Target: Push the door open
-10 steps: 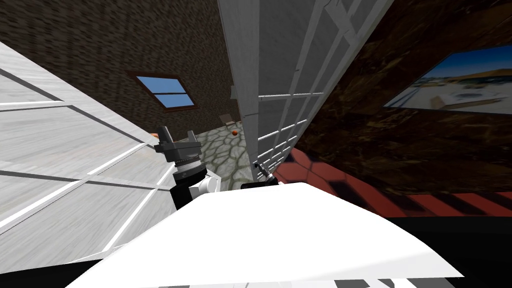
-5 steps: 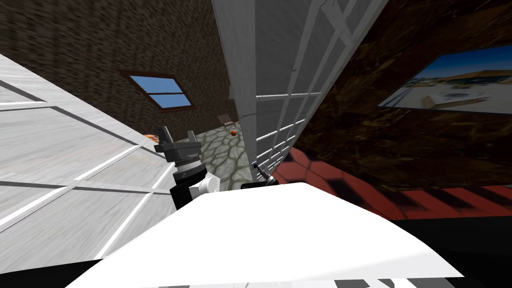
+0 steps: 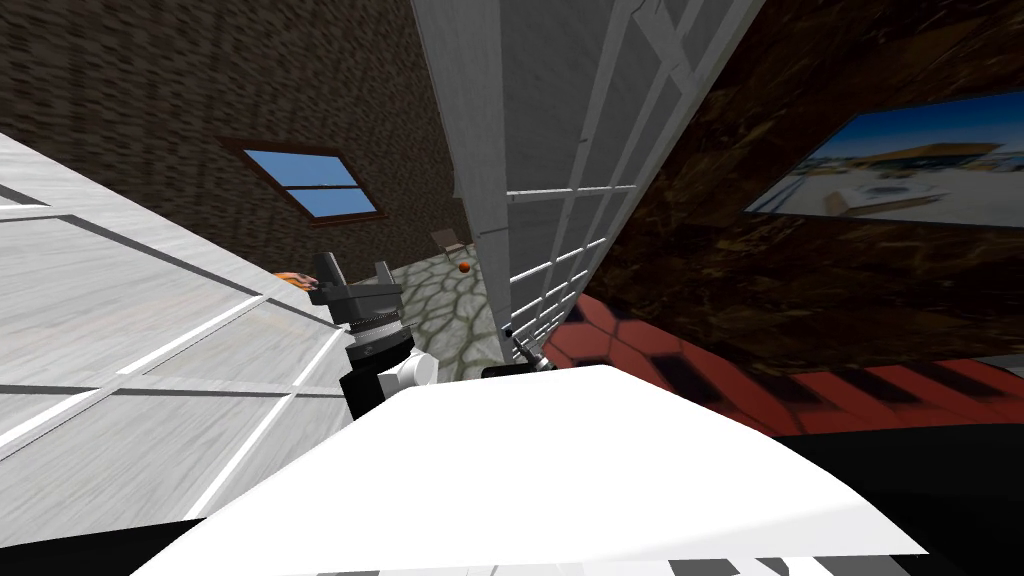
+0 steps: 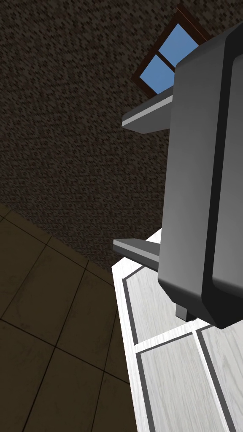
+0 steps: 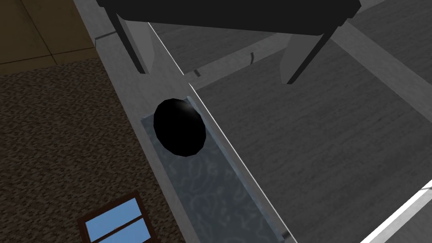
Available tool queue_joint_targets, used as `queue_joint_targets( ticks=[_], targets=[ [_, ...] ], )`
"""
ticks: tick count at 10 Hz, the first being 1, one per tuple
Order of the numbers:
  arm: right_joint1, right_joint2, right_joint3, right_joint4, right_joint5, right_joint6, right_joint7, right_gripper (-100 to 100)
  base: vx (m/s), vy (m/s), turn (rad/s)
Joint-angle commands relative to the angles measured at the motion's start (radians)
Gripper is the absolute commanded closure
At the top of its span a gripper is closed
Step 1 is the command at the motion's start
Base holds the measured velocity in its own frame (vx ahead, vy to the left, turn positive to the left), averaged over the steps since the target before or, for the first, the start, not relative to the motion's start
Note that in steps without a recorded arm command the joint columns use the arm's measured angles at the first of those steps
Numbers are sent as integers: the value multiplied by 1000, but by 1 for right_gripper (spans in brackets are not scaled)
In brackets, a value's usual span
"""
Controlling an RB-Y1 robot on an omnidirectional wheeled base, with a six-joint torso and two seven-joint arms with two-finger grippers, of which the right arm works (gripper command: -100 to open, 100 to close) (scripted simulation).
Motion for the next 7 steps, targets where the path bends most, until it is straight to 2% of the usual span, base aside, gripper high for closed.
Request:
queue_joint_targets(
  ticks=[1, 2, 3, 5, 6, 7],
  targets=[
    [8, -2, 4, 3, 1, -8, 31, -100, 8, -5, -27],
    [29, -8, 13, -10, 4, -13, 70, -100, 8, -6, -60],
    [29, -8, 13, -10, 4, -13, 73, -100, 8, -4, -27],
    [72, -20, 32, -35, 11, -23, 140, -100, 8, 0, -55],
    [72, -20, 32, -35, 11, -23, 156, -100, 1, 3, -32],
    [93, -27, 42, -48, 15, -28, 189, -100, 2, 4, -43]
  ],
)
